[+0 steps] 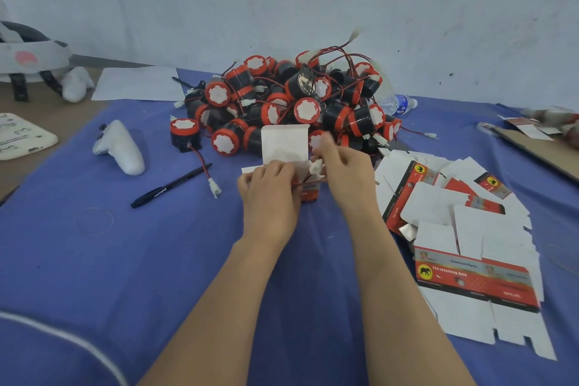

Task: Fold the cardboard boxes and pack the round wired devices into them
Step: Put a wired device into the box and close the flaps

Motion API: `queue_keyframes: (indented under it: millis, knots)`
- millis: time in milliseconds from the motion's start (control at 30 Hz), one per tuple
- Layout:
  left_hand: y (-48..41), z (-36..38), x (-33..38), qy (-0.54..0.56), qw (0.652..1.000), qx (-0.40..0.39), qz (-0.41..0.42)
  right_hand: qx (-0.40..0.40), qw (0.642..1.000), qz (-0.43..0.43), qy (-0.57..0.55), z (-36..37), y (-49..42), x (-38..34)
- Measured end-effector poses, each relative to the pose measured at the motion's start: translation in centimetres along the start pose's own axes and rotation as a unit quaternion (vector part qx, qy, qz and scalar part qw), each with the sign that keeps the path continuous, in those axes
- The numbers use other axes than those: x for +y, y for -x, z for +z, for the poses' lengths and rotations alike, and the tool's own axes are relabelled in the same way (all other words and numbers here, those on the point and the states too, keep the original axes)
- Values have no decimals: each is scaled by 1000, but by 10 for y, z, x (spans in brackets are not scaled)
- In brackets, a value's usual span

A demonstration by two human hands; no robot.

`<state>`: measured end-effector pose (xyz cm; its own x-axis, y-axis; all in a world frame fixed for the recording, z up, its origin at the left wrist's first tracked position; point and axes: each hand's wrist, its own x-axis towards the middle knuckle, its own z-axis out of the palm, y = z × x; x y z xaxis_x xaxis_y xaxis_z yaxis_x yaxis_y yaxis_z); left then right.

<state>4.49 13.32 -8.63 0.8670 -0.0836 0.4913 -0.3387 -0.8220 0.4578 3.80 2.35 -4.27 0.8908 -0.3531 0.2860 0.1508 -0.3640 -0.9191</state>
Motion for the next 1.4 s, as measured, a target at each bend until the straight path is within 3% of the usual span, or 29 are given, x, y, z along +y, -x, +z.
queue_keyframes:
  millis: [167,433,733,900,1400]
  knots:
    - [0,1,0,-2,1000,3,-1,-49,991,-45,118,-3,-1,4]
    - [-1,2,0,8,1000,-4,-14,-11,971,-61,232,-7,-1,1]
    - [-2,5,-3,-2,1000,-9,-3,16,967,-154,204,11,1,6]
    - [-1,6,-3,-14,1000,-7,-1,47,971,-137,189,15,-2,16]
    - [2,3,3,0,1000,-4,6,-3,967,-107,232,16,-1,26]
